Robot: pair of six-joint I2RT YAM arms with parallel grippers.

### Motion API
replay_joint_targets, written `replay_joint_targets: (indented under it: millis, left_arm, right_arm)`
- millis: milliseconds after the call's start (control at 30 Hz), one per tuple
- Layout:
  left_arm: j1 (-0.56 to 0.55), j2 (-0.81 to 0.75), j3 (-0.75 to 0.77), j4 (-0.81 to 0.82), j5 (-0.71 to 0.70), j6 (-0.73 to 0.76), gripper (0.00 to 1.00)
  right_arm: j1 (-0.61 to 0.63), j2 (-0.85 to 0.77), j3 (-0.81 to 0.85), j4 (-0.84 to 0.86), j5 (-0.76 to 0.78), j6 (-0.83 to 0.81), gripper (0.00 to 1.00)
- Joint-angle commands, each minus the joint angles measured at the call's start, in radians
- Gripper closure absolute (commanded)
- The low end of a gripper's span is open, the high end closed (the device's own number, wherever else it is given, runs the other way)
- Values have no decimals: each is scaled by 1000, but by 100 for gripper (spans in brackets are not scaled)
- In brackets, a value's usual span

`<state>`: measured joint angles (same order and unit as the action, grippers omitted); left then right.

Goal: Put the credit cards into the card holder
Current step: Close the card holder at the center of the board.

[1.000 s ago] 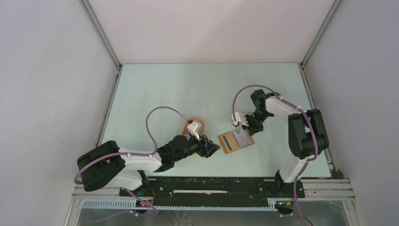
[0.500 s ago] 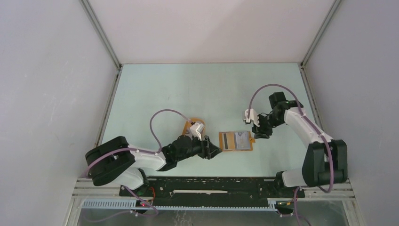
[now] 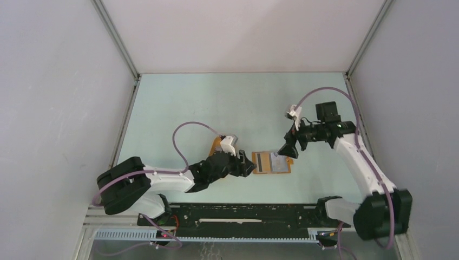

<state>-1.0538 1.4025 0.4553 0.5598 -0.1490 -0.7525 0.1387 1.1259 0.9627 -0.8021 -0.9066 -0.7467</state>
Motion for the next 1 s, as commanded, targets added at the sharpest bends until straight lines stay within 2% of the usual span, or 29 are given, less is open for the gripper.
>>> replay_joint_targets:
  millis: [0, 100, 200, 400, 733, 967]
  left_arm:
    - [-9, 4, 64, -33, -63, -26, 34]
    - [-21, 48, 108, -91, -83, -70, 34]
    - [-32, 84, 137, -120, -97, -102, 34]
    - [-32, 141, 199, -210, -106, -128, 33]
    - [-4, 229, 224, -172, -8, -192, 31]
    - [4, 270, 224, -193, -2, -247, 31]
  right_arm:
    - [-7, 164, 14, 108, 246, 377, 15]
    - [-26, 311, 49, 61, 346, 425, 32]
    - [-45, 432, 94, 30, 379, 442, 40]
    - [-50, 535, 109, 37, 423, 466, 40]
    - [-51, 642, 129, -8, 418, 462, 41]
    - [-44, 703, 138, -35, 361, 461, 46]
